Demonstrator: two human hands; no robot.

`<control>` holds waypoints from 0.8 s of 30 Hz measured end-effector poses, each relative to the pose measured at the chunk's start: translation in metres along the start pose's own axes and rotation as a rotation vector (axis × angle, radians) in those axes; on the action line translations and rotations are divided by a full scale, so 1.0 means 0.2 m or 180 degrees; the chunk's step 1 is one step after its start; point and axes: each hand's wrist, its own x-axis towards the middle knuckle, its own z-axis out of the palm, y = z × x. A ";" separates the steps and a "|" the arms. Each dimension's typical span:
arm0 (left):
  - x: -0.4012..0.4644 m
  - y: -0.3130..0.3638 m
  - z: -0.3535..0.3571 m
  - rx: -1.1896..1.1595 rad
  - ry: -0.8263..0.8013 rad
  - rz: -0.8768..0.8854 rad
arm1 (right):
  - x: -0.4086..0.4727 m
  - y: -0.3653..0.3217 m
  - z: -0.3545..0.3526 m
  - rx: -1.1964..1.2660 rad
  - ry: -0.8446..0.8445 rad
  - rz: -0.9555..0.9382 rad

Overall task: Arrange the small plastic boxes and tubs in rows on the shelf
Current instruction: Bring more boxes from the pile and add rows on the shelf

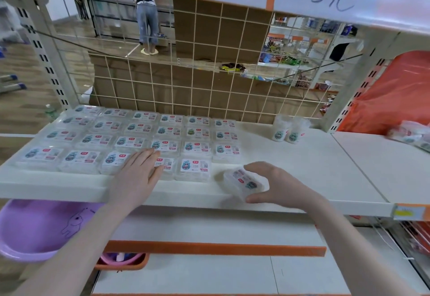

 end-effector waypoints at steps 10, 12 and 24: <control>-0.01 0.02 -0.02 -0.0086 0.0035 -0.0060 | 0.23 -0.03 -0.16 -0.0723 -0.1437 -0.0249; -0.01 0.02 -0.02 -0.0093 0.0036 -0.0066 | 0.26 -0.03 -0.16 -0.0813 -0.1492 -0.0211; -0.01 0.04 -0.04 -0.0018 -0.0061 -0.0098 | 0.16 -0.03 0.05 -0.0334 0.0116 0.0385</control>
